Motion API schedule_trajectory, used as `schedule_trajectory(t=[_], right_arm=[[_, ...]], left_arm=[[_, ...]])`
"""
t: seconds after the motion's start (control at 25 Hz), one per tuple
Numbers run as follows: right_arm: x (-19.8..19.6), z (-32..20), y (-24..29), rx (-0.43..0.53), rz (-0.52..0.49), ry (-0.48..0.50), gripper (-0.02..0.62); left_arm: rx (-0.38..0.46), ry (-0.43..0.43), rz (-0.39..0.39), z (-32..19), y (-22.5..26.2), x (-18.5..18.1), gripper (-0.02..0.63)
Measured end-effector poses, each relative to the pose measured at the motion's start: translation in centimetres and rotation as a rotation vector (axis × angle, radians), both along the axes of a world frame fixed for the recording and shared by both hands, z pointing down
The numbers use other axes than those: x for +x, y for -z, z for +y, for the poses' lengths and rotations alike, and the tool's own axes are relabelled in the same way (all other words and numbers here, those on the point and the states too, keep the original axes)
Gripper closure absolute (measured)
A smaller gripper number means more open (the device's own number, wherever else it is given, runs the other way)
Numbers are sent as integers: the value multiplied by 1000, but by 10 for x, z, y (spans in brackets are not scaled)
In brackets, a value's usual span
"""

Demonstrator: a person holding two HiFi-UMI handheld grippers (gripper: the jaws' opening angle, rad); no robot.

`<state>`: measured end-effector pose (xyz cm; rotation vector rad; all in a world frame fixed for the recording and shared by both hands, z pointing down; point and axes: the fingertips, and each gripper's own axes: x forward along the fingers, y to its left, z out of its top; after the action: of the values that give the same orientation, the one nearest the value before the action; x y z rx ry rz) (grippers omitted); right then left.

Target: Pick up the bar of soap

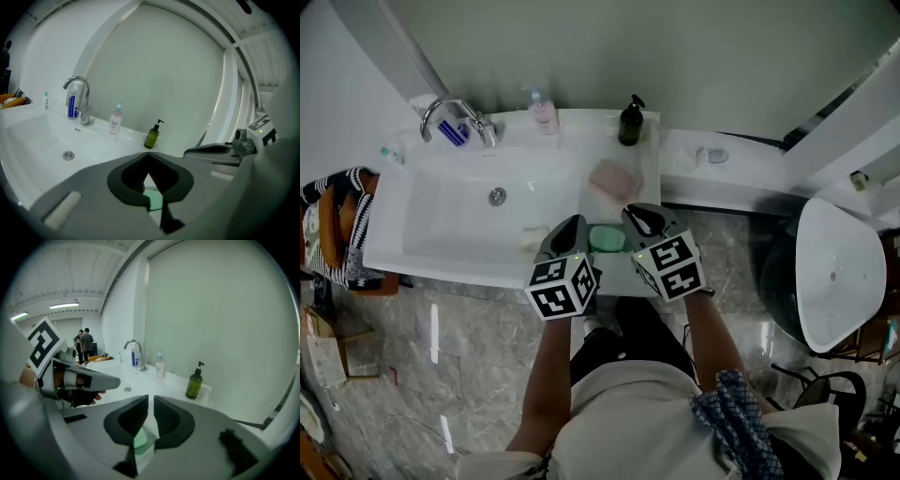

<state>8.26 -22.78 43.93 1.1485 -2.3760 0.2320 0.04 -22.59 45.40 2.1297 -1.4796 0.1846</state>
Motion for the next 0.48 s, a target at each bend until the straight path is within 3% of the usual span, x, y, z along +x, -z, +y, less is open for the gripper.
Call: schedule_trajectory(t=[0.04, 0.12, 0.36, 0.48], right_arm=[[-3, 2, -7, -20, 14, 31, 565], [-11, 6, -23, -65, 49, 100, 451], [-25, 18, -62, -156, 209, 257, 389], [-32, 20, -76, -189, 261, 311, 363]], left_arm=[[-6, 1, -6, -1, -2, -1, 600], [-17, 3, -19, -3, -6, -3, 600], [-27, 26, -67, -11, -16, -10, 600], [-39, 29, -48, -15, -19, -13, 600]])
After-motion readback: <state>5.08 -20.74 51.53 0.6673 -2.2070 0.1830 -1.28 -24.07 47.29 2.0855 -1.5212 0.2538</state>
